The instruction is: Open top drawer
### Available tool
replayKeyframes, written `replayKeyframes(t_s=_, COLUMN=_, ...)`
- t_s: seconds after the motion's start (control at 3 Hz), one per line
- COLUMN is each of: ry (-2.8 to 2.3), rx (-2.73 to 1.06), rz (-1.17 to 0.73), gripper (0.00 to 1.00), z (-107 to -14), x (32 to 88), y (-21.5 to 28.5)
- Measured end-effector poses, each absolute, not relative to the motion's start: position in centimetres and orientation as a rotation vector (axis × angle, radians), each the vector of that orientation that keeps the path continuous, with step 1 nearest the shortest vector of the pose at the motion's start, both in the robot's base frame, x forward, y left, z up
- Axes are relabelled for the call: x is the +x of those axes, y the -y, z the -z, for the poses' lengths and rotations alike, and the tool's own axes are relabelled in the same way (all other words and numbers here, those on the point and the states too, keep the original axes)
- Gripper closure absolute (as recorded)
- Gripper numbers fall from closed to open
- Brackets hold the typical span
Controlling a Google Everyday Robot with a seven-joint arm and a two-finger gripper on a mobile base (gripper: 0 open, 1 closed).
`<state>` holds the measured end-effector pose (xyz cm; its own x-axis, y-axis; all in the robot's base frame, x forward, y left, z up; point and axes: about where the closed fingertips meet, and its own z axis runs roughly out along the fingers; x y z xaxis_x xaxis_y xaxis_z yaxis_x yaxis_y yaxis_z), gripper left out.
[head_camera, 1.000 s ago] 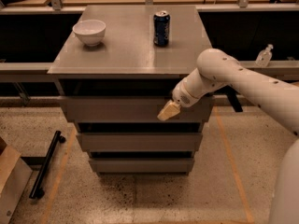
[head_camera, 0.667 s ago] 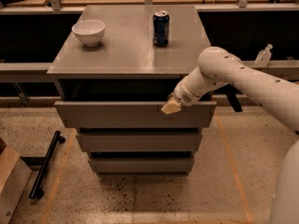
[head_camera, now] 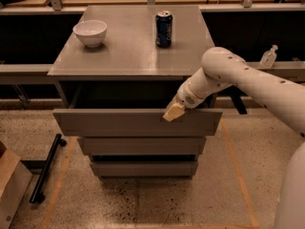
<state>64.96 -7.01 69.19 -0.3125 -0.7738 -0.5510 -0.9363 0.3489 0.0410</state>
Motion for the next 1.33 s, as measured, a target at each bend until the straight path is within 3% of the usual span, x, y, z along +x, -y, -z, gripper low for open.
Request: replayKeyframes(t_s=1.33, ry=-2.236, rx=-1.493, rz=-0.531, gripper=0.01, z=-68.5, x=63.0, y=7.1)
